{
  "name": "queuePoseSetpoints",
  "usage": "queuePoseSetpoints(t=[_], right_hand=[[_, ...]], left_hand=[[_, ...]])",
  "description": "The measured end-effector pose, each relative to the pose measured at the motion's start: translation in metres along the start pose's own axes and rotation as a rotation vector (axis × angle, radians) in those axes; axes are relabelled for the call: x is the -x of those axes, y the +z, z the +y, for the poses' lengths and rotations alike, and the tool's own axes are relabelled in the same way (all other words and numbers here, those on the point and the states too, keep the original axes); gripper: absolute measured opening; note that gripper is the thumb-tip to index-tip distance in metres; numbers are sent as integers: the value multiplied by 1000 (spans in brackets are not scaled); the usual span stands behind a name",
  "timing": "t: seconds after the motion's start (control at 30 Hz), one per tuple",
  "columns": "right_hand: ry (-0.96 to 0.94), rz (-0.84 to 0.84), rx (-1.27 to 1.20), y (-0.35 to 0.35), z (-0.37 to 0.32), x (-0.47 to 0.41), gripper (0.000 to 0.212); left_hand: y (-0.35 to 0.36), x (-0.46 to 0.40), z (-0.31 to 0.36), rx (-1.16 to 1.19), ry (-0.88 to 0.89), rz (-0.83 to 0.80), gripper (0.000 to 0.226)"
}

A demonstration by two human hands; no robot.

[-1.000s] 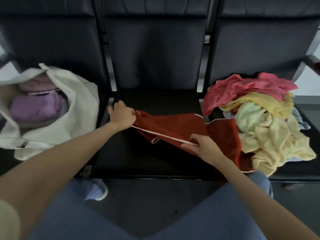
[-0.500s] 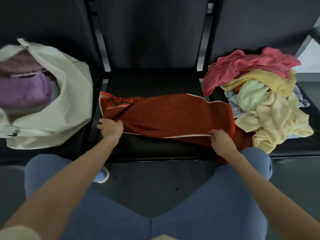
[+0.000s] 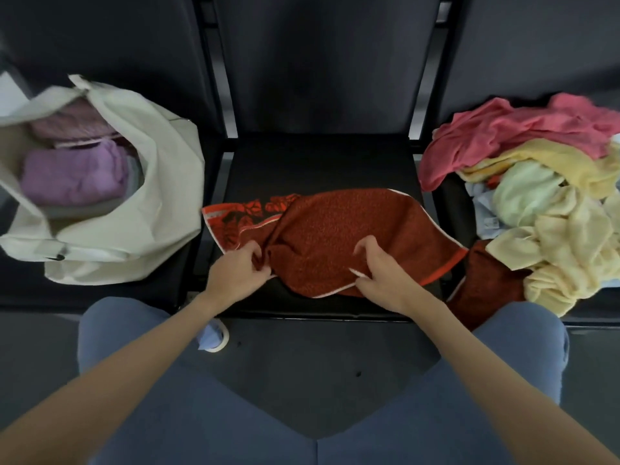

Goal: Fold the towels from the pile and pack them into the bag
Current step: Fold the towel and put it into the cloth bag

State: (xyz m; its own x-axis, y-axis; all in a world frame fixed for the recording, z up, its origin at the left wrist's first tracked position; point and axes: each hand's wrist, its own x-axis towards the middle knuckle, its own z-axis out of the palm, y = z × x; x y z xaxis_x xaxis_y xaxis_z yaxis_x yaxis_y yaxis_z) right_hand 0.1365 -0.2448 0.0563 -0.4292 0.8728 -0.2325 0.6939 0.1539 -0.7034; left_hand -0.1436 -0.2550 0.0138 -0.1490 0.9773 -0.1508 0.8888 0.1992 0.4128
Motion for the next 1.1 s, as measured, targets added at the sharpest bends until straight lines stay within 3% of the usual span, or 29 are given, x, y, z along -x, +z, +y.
queuePoseSetpoints(t=[0.07, 0.13, 0.3, 0.4, 0.6, 0.77, 0.87, 1.1], right_hand=[[-20, -2, 25, 5, -3, -6, 44], [-41, 27, 53, 8, -4, -11, 46], [-19, 186, 46, 9, -3, -9, 34], [-69, 409, 79, 10, 5, -4, 20], [-17, 474, 250, 3, 11, -1, 24], [-8, 439, 216, -6, 4, -3, 25], [-5, 447, 159, -9, -2, -6, 17], [-121, 427, -135, -15, -18, 2, 12]], left_hand=[[-12, -6, -5, 75, 22, 227, 19], [-17, -27, -16, 171, -101, 346, 17], [-1, -74, -47, 218, -629, 244, 50], [9, -89, -59, 385, -701, 247, 49], [4, -105, -45, 644, -588, 408, 36], [-22, -93, -7, 625, -219, 448, 32], [-35, -77, 32, 753, -25, 347, 33], [-40, -22, 116, 796, 383, -79, 15]])
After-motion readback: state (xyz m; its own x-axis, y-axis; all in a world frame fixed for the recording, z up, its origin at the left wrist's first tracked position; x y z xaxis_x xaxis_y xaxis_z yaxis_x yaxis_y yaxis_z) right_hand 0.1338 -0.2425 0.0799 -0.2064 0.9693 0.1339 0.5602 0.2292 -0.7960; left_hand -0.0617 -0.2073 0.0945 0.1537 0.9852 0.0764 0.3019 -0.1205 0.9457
